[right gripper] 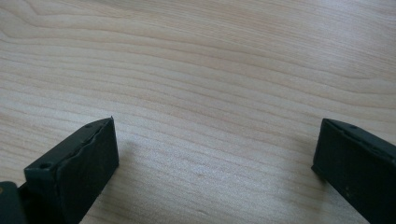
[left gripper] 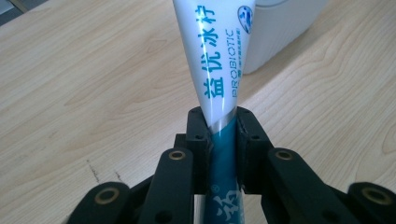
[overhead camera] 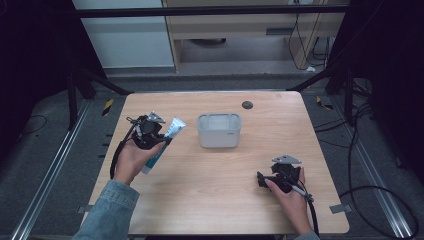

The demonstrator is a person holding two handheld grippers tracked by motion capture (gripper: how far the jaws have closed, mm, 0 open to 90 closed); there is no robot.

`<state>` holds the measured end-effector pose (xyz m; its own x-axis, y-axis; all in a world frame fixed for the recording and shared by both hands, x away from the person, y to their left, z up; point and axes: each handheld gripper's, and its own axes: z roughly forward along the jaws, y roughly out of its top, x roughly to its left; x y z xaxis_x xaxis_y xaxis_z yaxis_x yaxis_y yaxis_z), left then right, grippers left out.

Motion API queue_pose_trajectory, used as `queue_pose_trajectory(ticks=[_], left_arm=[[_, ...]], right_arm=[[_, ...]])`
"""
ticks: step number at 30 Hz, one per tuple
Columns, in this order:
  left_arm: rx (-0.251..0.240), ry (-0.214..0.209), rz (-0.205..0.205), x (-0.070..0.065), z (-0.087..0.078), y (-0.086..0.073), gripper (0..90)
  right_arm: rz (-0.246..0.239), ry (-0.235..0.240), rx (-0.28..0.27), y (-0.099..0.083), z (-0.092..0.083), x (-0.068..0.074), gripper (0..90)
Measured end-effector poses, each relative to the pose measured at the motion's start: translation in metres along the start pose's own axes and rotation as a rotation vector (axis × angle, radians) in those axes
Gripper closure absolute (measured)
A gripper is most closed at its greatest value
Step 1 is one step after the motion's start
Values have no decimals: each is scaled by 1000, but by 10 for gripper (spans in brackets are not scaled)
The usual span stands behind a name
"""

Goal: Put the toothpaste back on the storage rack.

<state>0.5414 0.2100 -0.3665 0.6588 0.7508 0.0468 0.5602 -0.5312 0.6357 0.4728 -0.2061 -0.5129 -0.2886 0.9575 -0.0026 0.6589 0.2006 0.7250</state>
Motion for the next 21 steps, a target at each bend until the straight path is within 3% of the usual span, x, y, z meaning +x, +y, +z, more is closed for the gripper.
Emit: queue_pose_trajectory(ticks=[9,11,18,21], left_arm=[[-41,3,-11,1,-6,15,776],[-41,12,3,-2,-4,18,776],[-51,-12,9,-6,3,31,776],[-34,-23,32,-11,6,36,776]], right_arm=[[2,1,0,0,0,0,3],[0,0,0,0,0,0,4],[0,0,0,0,0,0,4],[0,0,0,0,0,0,4]])
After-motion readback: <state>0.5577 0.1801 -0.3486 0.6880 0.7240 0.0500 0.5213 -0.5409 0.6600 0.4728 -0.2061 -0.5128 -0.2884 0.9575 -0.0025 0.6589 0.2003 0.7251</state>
